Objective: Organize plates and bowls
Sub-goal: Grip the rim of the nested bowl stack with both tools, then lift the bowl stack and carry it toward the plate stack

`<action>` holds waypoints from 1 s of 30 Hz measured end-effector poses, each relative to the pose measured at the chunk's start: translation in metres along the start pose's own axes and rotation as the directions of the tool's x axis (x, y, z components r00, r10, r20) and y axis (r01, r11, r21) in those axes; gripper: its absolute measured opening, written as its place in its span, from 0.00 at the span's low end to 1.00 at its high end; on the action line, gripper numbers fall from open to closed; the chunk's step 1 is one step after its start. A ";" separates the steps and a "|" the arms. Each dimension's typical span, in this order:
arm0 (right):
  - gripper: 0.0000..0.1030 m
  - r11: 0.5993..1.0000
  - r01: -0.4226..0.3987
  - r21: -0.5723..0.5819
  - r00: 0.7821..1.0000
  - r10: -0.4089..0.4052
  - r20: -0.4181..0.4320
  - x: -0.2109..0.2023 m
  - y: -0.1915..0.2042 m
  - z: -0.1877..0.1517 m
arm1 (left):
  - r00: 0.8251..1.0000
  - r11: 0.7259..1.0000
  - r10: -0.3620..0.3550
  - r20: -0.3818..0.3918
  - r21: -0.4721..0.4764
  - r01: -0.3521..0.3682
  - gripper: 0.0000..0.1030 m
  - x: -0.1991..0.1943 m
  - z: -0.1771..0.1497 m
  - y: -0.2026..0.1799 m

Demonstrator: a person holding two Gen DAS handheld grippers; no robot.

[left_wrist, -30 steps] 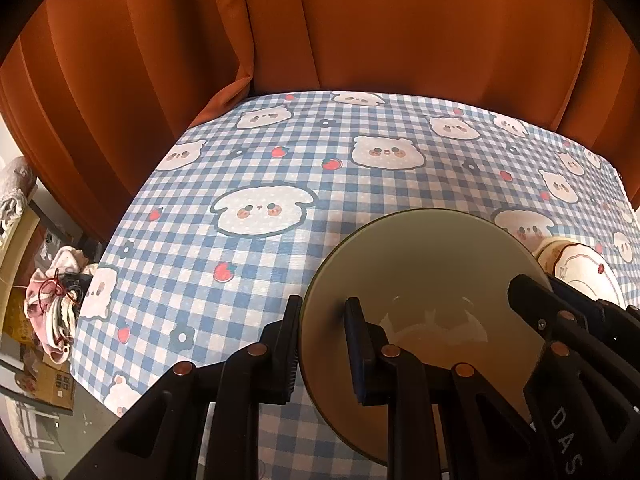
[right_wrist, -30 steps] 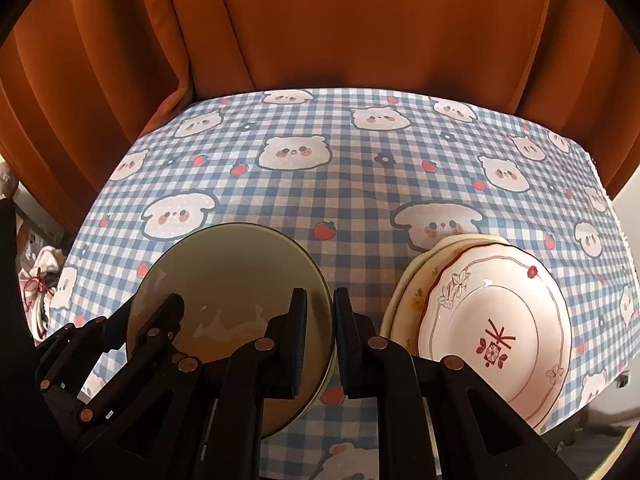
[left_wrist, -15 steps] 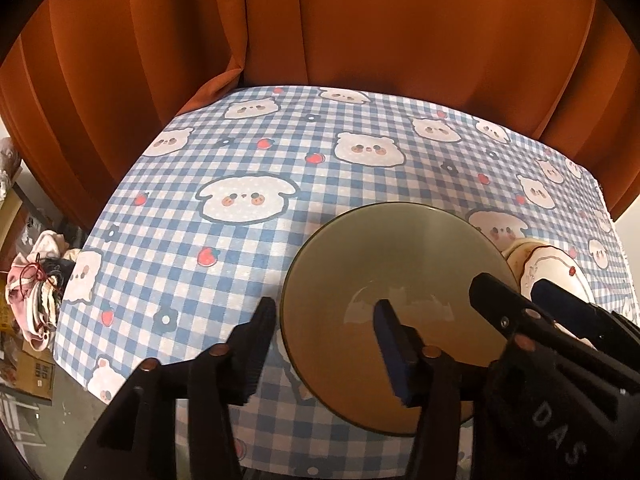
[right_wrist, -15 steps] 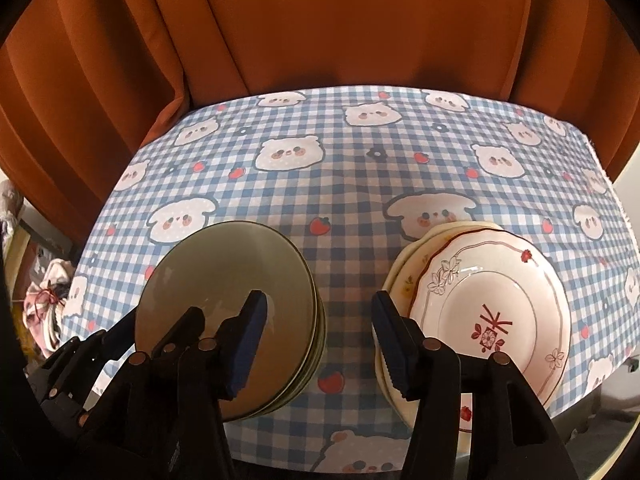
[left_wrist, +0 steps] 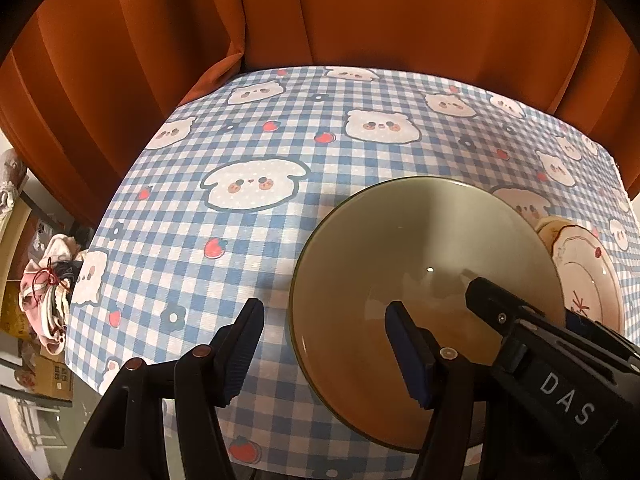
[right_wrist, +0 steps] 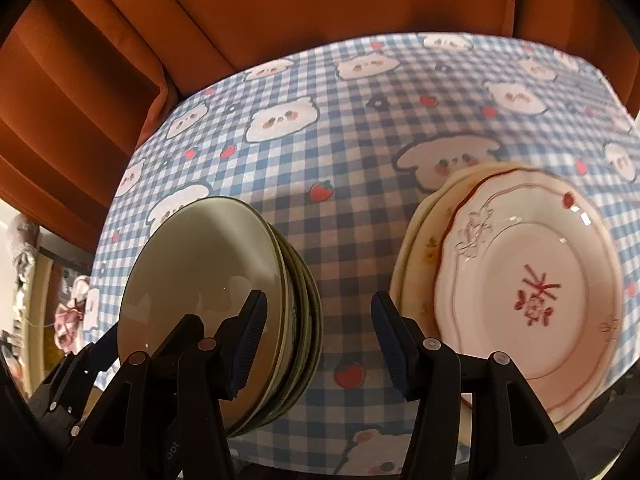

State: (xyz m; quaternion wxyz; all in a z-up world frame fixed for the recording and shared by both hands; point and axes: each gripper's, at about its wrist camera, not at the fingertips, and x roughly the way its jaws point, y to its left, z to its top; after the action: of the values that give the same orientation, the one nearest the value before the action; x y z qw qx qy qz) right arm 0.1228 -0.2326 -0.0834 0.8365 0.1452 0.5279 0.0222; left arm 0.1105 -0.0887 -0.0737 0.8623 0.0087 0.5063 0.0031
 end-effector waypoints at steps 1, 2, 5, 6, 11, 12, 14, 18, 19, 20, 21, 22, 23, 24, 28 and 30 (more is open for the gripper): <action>0.56 1.000 -0.013 0.007 1.000 0.013 -0.007 0.003 -0.001 0.000 | 1.000 1.000 -0.004 -0.007 0.005 0.004 0.63 0.002 0.000 0.000; 0.53 1.000 -0.027 0.015 1.000 0.027 -0.012 0.006 -0.002 0.000 | 1.000 1.000 -0.008 -0.011 0.008 0.008 0.63 0.003 0.001 0.000; 0.44 0.997 -0.067 0.033 0.997 0.068 -0.030 0.012 -0.002 0.000 | 1.000 1.000 -0.016 -0.024 0.018 0.016 0.63 0.007 0.003 0.001; 0.43 0.997 -0.074 0.036 0.996 0.076 -0.036 0.015 -0.002 0.001 | 0.999 0.999 -0.023 -0.030 0.025 0.024 0.63 0.009 0.004 0.001; 0.33 0.994 -0.087 0.061 0.994 0.091 -0.062 0.023 0.000 0.002 | 0.997 0.997 -0.051 -0.054 0.046 0.054 0.63 0.016 0.006 0.003; 0.33 0.994 -0.085 0.062 0.994 0.089 -0.059 0.023 0.000 0.002 | 0.996 0.997 -0.063 -0.057 0.050 0.065 0.64 0.018 0.007 0.004; 0.33 0.995 -0.078 0.067 0.995 0.082 -0.059 0.023 0.001 0.002 | 0.994 0.994 -0.084 -0.064 0.062 0.088 0.64 0.021 0.009 0.005; 0.33 0.995 -0.059 0.081 0.997 0.064 -0.052 0.022 0.002 0.002 | 0.986 0.987 -0.141 -0.087 0.068 0.148 0.64 0.030 0.014 0.010; 0.33 0.994 -0.056 0.092 0.997 0.061 -0.054 0.022 0.002 0.002 | 0.984 0.984 -0.158 -0.087 0.072 0.164 0.65 0.031 0.015 0.011; 0.33 0.994 -0.051 0.100 0.997 0.057 -0.058 0.023 0.002 0.003 | 0.981 0.981 -0.174 -0.086 0.075 0.180 0.65 0.032 0.016 0.012; 0.33 0.994 -0.042 0.103 0.997 0.048 -0.060 0.023 0.003 0.004 | 0.976 0.976 -0.199 -0.088 0.076 0.206 0.65 0.034 0.016 0.014; 0.33 0.994 -0.037 0.104 0.997 0.044 -0.061 0.023 0.003 0.004 | 0.971 0.971 -0.220 -0.092 0.074 0.227 0.67 0.036 0.017 0.015; 0.34 0.993 -0.031 0.110 0.997 0.038 -0.064 0.023 0.004 0.005 | 0.967 0.967 -0.236 -0.097 0.072 0.243 0.69 0.038 0.018 0.017; 0.34 0.993 -0.025 0.113 0.997 0.032 -0.067 0.023 0.004 0.006 | 0.962 0.963 -0.254 -0.100 0.069 0.261 0.69 0.040 0.018 0.018; 0.35 0.994 0.013 0.106 0.997 -0.005 -0.076 0.023 0.009 0.006 | 0.940 0.943 -0.320 -0.115 0.060 0.328 0.69 0.045 0.018 0.022; 0.35 0.994 0.018 0.111 0.997 -0.009 -0.075 0.023 0.009 0.006 | 0.933 0.936 -0.340 -0.117 0.050 0.347 0.69 0.046 0.018 0.023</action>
State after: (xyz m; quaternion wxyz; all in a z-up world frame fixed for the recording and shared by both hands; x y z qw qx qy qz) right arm 0.1389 -0.2209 -0.0988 0.8071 0.1872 0.5599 -0.0077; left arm 0.1485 -0.0651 -0.1044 0.8206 -0.0499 0.5449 -0.1649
